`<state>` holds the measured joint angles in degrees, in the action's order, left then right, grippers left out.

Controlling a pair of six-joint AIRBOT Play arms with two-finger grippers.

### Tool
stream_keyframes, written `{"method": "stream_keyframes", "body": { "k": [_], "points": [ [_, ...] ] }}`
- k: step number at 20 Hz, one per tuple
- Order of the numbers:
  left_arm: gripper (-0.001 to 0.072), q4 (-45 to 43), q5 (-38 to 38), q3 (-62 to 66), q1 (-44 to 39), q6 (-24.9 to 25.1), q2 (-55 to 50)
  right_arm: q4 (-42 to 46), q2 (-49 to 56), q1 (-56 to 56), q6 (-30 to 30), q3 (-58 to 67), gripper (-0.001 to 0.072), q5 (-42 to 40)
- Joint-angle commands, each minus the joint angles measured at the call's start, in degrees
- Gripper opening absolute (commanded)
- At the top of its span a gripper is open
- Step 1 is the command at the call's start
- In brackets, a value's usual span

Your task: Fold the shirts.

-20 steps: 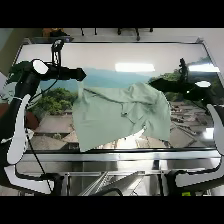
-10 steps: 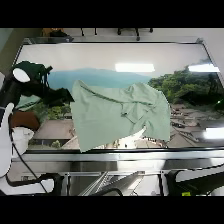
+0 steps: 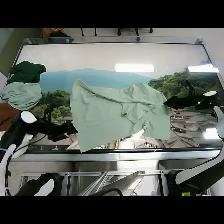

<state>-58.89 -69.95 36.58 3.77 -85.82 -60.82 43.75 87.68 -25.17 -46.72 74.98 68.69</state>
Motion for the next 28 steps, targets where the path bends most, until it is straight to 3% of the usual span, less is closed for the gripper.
{"method": "stream_keyframes", "body": {
  "k": [1,2,3,5,10,11,13,15,16,19,21,26,28],
  "points": [
    [0.0687,5.4,5.7,-9.7,0.0,-0.8,5.6,1.3,0.8,2.1,0.4,2.0,0.0085,2.9],
    [0.0687,5.6,6.6,-11.9,0.0,-0.8,6.4,1.3,0.8,2.1,0.4,3.0,0.0079,4.3],
    [0.0687,6.0,7.8,-13.8,0.0,-0.8,6.8,1.3,0.8,2.0,-0.1,4.2,0.0019,5.6],
    [0.0687,8.7,11.2,-17.2,0.0,-0.1,7.1,1.3,0.4,2.0,-0.5,5.7,0.0019,7.1],
    [0.0686,24.0,15.1,-20.7,-1.1,10.6,-0.4,1.3,-0.2,2.0,-1.3,5.7,0.0019,7.8],
    [0.0614,27.6,16.0,-20.3,-2.5,13.6,-2.8,1.3,-0.2,2.0,-1.3,5.7,0.0019,8.0],
    [0.0325,31.6,15.6,-17.4,-5.8,18.4,-7.3,1.3,-0.3,2.0,-1.7,5.7,0.0019,8.6],
    [0.006,31.5,13.0,-13.3,-8.5,19.6,-11.0,1.3,-0.5,1.9,-2.2,5.7,0.0018,10.0],
    [0.0009,31.5,11.4,-11.2,-9.0,20.9,-12.3,1.3,-0.7,1.9,-2.3,5.7,0.0018,11.0],
    [0.0008,31.7,5.9,-3.3,-8.2,20.9,-11.7,-1.1,-3.4,1.0,-3.1,5.7,0.0018,13.4],
    [0.0007,32.2,2.5,4.3,-5.0,19.9,-6.6,-12.4,-8.7,-1.3,-2.5,5.7,0.0018,14.2],
    [0.0009,41.3,1.4,33.4,7.6,18.9,10.2,-62.6,-30.0,-12.1,8.5,8.5,0.0018,11.1],
    [0.0009,41.3,2.5,48.4,14.2,18.9,13.8,-70.5,-37.5,-15.7,11.0,10.8,0.0018,5.3]
  ]
}}
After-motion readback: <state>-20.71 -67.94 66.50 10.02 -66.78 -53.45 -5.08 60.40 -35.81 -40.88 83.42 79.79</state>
